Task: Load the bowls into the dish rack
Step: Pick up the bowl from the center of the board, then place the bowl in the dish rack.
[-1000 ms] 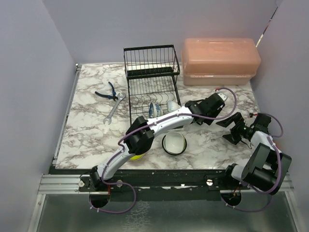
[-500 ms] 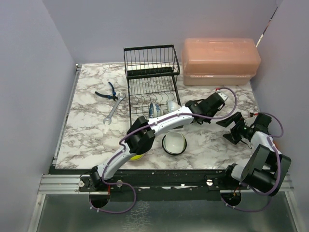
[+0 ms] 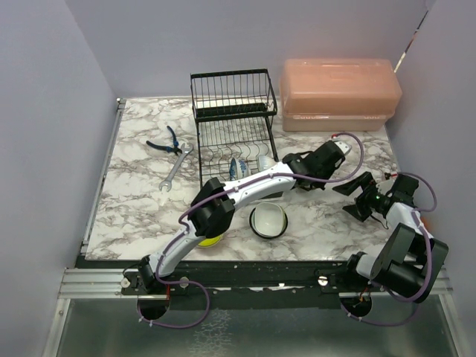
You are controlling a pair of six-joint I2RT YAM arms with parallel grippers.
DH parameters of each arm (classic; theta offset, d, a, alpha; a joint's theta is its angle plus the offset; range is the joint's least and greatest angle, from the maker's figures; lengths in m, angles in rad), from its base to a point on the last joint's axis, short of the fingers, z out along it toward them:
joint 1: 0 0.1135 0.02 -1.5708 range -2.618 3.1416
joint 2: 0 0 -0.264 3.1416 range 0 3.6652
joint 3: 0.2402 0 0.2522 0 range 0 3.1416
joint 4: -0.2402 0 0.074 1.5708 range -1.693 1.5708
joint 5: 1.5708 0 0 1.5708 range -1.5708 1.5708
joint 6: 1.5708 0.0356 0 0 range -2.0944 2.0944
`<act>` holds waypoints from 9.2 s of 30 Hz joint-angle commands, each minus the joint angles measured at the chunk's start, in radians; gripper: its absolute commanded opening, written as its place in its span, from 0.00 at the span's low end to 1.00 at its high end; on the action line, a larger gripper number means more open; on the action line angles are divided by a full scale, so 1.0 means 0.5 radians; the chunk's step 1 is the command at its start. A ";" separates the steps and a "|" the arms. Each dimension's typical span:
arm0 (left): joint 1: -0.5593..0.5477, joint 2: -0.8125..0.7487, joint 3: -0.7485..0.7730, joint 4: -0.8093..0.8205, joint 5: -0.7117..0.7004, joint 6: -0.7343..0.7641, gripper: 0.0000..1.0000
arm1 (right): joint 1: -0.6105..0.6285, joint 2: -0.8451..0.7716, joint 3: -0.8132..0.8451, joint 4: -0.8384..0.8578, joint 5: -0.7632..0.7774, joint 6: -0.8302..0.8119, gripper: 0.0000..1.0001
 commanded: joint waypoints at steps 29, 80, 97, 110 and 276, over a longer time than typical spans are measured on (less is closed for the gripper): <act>0.379 -0.640 -1.280 1.498 0.854 -0.859 0.33 | -0.019 -0.022 -0.008 0.080 -0.195 -0.066 0.99; 0.101 -0.125 -0.055 0.016 0.533 0.452 0.00 | -0.021 0.007 -0.009 0.081 -0.212 -0.099 0.98; 0.375 -0.786 -0.738 0.893 1.070 -0.205 0.00 | -0.016 -0.068 0.022 0.111 -0.295 -0.054 1.00; 0.858 -1.606 -2.172 2.380 1.423 -1.044 0.00 | 0.046 -0.112 0.051 0.130 -0.322 -0.001 1.00; 1.902 -2.769 -3.458 1.618 1.044 -0.681 0.99 | 0.932 0.075 0.926 -0.470 0.397 -0.137 1.00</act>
